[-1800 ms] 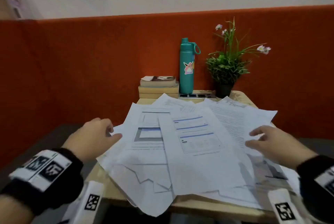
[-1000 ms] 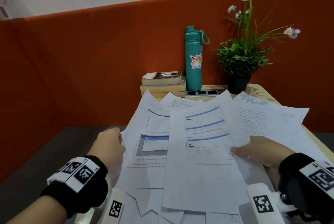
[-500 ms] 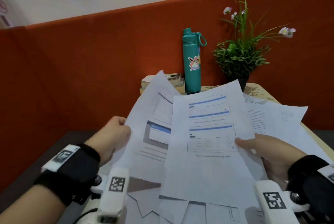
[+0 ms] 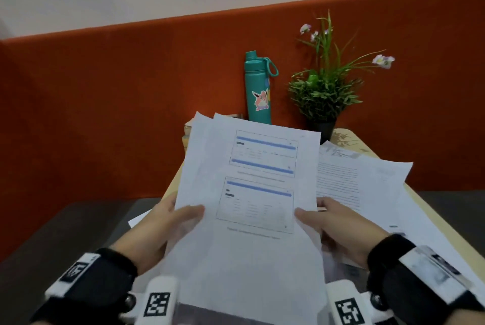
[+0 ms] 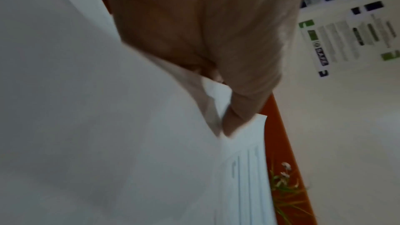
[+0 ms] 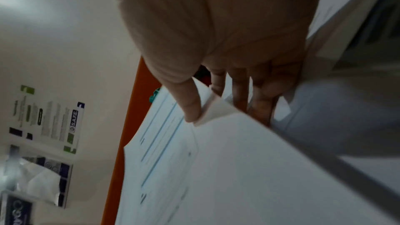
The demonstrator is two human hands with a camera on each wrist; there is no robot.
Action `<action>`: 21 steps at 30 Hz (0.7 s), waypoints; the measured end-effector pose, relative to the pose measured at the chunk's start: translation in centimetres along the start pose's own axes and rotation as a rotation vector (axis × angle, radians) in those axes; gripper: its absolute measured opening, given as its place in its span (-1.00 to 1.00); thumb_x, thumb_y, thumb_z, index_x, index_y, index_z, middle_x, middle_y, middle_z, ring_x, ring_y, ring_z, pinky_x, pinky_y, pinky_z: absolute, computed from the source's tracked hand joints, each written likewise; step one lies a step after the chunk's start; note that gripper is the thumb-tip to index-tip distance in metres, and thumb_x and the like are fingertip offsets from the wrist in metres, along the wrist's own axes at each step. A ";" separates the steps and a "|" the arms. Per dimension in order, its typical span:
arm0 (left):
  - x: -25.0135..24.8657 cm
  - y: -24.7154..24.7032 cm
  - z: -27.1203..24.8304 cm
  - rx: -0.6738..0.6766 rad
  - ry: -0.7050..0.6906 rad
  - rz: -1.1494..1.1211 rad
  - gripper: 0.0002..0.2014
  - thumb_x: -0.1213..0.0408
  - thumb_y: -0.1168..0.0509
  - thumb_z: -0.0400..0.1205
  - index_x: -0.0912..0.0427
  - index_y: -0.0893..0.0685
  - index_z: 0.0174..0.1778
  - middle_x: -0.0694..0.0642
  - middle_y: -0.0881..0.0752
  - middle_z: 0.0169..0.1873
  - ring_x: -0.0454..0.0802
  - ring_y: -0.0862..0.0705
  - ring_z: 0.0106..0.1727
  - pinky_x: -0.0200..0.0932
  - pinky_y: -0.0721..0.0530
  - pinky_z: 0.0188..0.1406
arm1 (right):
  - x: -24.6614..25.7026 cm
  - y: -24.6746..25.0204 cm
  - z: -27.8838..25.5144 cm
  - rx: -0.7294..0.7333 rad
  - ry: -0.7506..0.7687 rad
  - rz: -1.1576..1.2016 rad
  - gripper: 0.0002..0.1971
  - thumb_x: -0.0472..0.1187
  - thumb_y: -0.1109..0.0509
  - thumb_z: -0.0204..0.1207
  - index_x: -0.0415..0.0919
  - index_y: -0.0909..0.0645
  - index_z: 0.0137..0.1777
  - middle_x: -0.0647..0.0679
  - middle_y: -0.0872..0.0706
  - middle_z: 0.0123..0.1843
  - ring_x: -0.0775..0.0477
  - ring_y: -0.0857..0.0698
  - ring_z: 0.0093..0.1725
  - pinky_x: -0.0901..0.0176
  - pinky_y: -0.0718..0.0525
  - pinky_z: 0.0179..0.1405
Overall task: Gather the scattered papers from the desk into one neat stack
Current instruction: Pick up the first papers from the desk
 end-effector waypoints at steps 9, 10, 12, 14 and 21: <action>2.5 6.3 -0.5 -0.160 0.122 0.022 -0.74 0.58 -0.26 0.56 0.32 -0.71 0.13 0.28 -0.86 -0.03 0.21 -0.85 -0.10 0.14 -0.68 0.08 | 1.2 7.7 -1.5 -0.355 -0.186 -0.297 -0.56 0.06 -0.49 0.48 -0.31 -0.54 0.08 -0.20 -0.66 -0.19 -0.12 -0.66 -0.29 0.23 -0.54 -0.40; 2.9 6.8 -0.5 -0.153 0.140 0.009 -0.70 0.57 -0.26 0.56 0.31 -0.70 0.18 0.29 -0.85 0.02 0.26 -0.83 -0.02 0.21 -0.64 0.20 | 1.2 10.2 -2.0 -0.446 -0.250 -0.366 -0.30 0.13 -0.55 0.37 -0.38 -0.50 0.33 -0.33 -0.69 0.10 -0.26 -0.71 0.04 0.11 -0.65 -0.12; 3.9 6.7 -0.3 -0.144 0.176 0.023 -0.67 0.54 -0.27 0.56 0.28 -0.68 0.23 0.30 -0.83 0.09 0.32 -0.79 0.10 0.30 -0.56 0.33 | 0.5 12.2 -2.3 -0.466 -0.394 -0.457 0.02 0.20 -0.60 0.23 -0.38 -0.35 0.58 -0.35 -0.50 0.53 -0.38 -0.52 0.47 -0.10 -0.58 0.35; 4.6 6.1 -0.1 -0.146 0.185 0.063 -0.71 0.54 -0.27 0.59 0.26 -0.69 0.20 0.31 -0.83 0.08 0.33 -0.79 0.09 0.29 -0.58 0.31 | 0.2 12.9 -1.4 -0.449 -0.404 -0.479 -0.25 0.02 -0.58 0.39 -0.38 -0.50 0.49 -0.32 -0.58 0.47 -0.36 -0.54 0.48 -0.11 -0.55 0.42; 5.4 6.0 0.0 -0.195 0.179 0.069 -0.72 0.50 -0.28 0.62 0.21 -0.68 0.22 0.28 -0.84 0.03 0.37 -0.79 0.07 0.35 -0.64 0.22 | -4.7 17.2 6.5 -0.434 -0.491 -0.725 -0.29 0.13 -0.72 -0.18 -0.23 -0.72 -0.02 -0.18 -0.76 0.01 -0.31 -0.73 0.16 -0.08 -0.66 0.16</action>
Point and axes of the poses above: each hand's wrist, its own z-axis towards the middle knuckle, its own y-axis out of the back of the hand, x = y × z, the point moved 10 cm from there along z, towards the middle knuckle
